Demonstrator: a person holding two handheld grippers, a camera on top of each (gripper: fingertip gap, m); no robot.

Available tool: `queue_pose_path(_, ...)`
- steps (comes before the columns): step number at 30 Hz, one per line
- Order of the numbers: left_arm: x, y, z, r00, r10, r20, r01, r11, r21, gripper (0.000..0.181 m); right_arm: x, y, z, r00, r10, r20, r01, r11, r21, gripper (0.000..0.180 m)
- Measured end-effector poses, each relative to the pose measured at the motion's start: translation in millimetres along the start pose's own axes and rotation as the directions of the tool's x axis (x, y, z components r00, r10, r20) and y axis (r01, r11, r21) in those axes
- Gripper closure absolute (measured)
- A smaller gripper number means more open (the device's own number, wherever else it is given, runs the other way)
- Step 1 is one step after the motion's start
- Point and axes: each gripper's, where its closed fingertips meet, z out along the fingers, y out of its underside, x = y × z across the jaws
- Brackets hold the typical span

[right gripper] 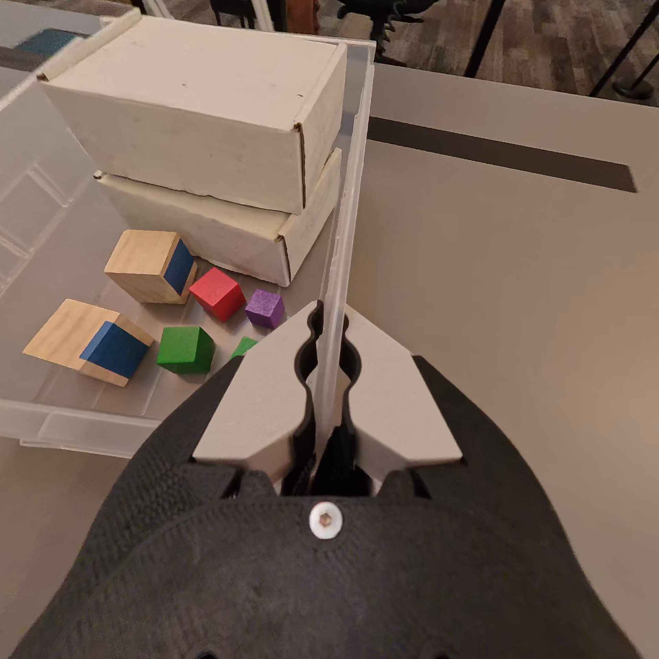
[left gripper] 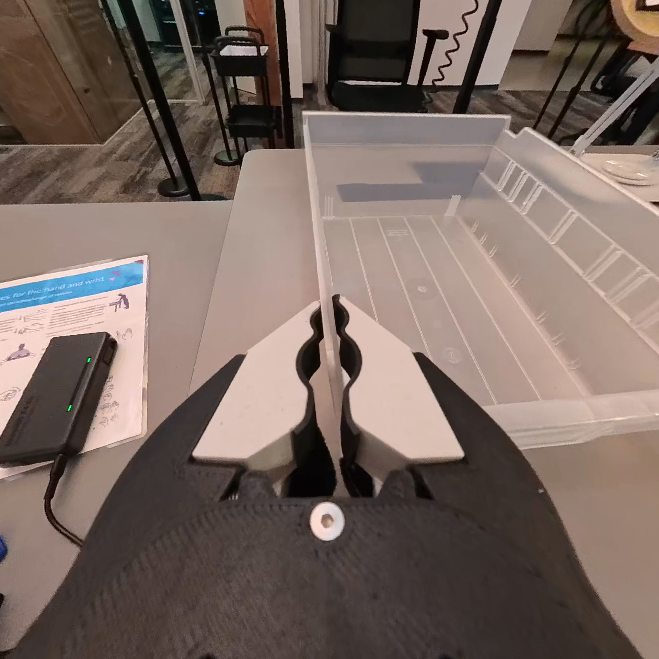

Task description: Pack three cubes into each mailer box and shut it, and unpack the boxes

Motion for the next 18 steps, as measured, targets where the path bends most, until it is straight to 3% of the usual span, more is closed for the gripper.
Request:
queue_pose_path(9, 3, -6, -2, 0.995, -0.087, -0.038, 0.09, 0.992, 0.092, 0.18, -43, -10, 12, 1.0, -0.015, 0.02, 0.015, 0.999, 0.032, 0.177)
queue_pose_path(18, 1, -28, -15, 0.999, -0.041, -0.029, 0.045, 0.982, 0.183, 0.18, -91, -20, 25, 0.997, -0.031, 0.064, 0.027, 0.998, 0.056, 0.171)
